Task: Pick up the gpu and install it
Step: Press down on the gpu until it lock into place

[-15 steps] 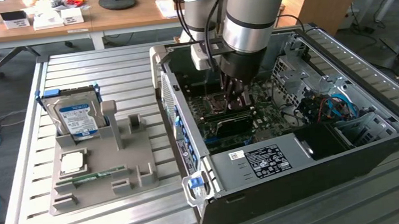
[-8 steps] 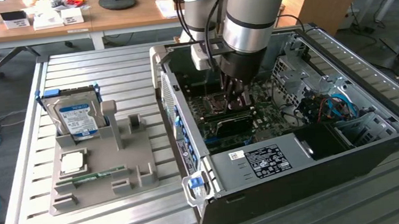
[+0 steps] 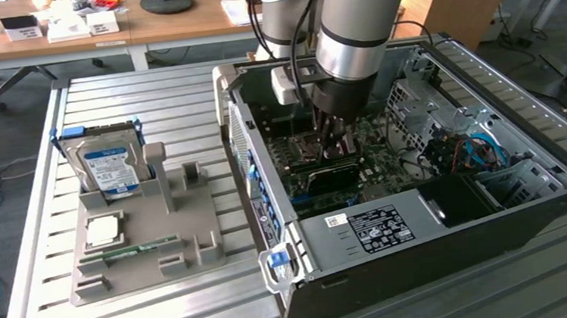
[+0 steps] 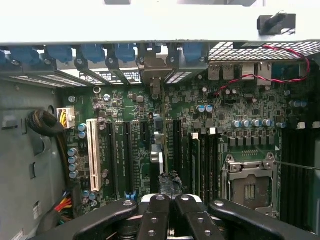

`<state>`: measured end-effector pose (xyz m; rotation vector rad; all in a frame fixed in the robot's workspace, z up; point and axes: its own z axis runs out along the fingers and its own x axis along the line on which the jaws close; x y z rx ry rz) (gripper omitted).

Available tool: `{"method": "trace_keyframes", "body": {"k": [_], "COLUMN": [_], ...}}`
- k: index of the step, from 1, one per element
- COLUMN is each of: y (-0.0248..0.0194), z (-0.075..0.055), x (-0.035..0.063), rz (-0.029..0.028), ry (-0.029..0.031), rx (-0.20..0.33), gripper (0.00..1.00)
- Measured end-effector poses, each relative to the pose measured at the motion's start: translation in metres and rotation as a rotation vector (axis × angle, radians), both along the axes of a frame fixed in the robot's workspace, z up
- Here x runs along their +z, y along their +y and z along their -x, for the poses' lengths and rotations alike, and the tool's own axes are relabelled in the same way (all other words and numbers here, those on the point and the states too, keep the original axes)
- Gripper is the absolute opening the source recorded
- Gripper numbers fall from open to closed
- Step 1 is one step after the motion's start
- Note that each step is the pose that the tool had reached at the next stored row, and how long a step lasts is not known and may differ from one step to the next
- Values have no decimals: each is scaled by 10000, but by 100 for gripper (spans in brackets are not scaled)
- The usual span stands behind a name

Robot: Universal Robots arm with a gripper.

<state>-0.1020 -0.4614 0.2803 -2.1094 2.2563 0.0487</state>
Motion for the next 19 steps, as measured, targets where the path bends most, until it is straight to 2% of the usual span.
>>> {"method": "trace_keyframes", "body": {"k": [6,12,19], "y": [2,32,35], "z": [-1,-1,0], "x": [-2,-5,-66], "rz": [-3,-1,-1], "ry": [-2,-1,-1], "rx": [0,0,0], "gripper": [11,11,11]}}
